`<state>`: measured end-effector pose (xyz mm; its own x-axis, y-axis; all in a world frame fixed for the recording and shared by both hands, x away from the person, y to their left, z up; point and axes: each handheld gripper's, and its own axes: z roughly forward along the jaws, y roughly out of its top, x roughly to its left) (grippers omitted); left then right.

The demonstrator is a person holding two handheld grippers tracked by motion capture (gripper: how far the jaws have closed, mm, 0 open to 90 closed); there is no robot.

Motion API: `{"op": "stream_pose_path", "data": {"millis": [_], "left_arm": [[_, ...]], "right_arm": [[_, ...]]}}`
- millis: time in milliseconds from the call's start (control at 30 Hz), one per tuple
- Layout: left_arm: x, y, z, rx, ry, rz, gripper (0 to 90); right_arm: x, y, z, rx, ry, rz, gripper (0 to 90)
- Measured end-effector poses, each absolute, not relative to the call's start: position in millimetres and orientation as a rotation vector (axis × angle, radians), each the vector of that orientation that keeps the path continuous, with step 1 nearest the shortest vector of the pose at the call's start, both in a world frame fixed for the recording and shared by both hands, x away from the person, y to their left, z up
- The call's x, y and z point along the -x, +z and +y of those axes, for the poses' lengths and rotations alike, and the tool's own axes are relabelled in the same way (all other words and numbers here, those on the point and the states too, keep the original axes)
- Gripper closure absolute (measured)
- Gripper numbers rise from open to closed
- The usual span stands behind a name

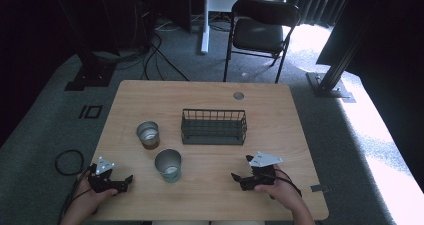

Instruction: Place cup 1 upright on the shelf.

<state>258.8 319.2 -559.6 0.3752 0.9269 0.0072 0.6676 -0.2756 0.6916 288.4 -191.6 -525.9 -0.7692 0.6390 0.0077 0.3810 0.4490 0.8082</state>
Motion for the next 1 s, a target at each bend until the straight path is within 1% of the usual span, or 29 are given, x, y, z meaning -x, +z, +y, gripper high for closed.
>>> {"op": "stream_pose_path", "data": {"millis": [1000], "left_arm": [[-259,-559,319,-2.038,0.557,1.37,2.6]], "right_arm": [[-296,-520,-124,-0.679,1.307,2.507,12.3]]}}
